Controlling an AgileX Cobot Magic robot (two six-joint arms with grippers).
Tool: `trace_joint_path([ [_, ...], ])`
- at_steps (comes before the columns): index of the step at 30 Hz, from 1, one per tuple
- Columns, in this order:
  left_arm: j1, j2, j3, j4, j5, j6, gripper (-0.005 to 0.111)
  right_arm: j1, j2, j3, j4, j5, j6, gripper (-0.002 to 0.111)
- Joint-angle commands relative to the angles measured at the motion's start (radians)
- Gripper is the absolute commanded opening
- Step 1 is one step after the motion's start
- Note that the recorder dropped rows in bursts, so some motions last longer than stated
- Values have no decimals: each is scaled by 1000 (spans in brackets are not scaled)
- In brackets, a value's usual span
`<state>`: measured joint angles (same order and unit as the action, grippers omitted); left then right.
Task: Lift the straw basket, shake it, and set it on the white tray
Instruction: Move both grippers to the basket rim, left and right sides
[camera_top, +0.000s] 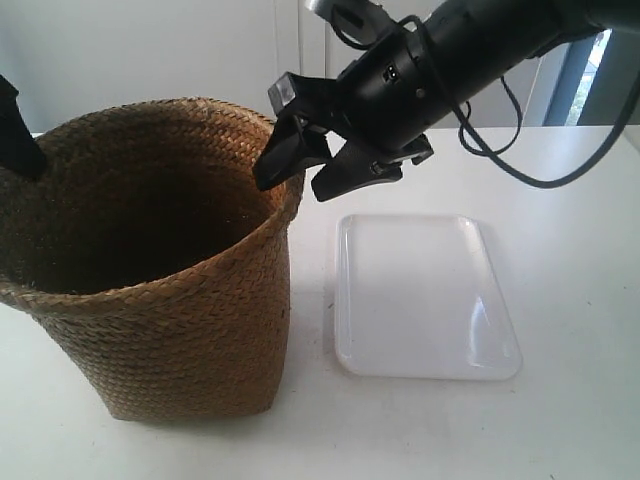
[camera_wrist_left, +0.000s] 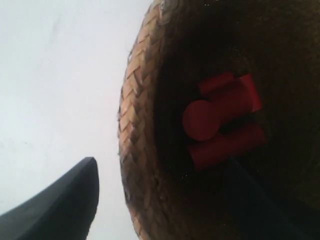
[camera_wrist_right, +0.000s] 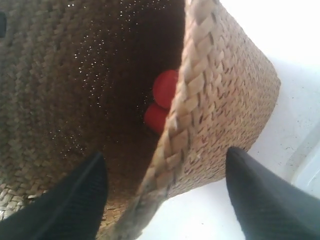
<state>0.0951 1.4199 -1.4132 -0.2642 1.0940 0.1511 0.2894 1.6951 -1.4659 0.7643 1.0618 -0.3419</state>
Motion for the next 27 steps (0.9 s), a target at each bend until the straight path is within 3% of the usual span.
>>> trace_joint_path([
  [1, 2, 32, 7, -22, 11, 4, 74, 6, 8, 1, -34, 8, 35, 63],
  [14, 2, 48, 7, -53, -32, 8, 74, 95, 8, -112, -236, 31, 257, 60],
  [27, 2, 67, 7, -76, 11, 25, 69, 120, 108, -131, -242, 34, 304, 58],
])
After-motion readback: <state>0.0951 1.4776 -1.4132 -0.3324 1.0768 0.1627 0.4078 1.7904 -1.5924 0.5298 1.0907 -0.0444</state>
